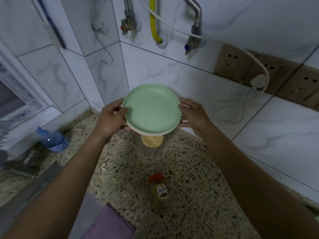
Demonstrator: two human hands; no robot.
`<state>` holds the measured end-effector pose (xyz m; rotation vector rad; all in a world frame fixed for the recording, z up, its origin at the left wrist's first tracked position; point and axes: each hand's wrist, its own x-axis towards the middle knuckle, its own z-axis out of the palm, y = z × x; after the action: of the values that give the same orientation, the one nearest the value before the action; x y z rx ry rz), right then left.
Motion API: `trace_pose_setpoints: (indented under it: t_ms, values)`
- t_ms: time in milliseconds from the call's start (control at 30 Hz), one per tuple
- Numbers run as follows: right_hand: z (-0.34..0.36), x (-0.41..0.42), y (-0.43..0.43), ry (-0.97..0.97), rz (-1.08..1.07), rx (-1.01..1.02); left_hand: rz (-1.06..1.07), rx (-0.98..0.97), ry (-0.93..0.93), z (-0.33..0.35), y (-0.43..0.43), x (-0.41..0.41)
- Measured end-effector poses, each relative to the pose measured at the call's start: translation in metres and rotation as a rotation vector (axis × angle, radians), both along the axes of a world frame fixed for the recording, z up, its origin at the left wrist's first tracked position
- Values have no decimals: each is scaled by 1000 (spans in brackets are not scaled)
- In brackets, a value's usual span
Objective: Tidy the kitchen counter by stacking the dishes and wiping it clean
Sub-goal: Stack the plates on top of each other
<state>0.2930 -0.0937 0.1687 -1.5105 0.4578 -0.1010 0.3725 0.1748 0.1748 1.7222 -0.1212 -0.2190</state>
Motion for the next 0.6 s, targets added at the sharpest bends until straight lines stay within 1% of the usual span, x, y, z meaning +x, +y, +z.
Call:
trace_pose_setpoints:
  t_ms: [100,333,467,600]
  values:
    - [-3,42,9,25,72,-25,12,26,0,-1,17,28]
    - [-28,127,34,114,153,-54,67,29,88,-22,41,82]
    - [-52,160,44,166,171,-91,96,40,114,-43,45,103]
    - [-82,175,47,193,220,-159,71,113,110,-64,47,115]
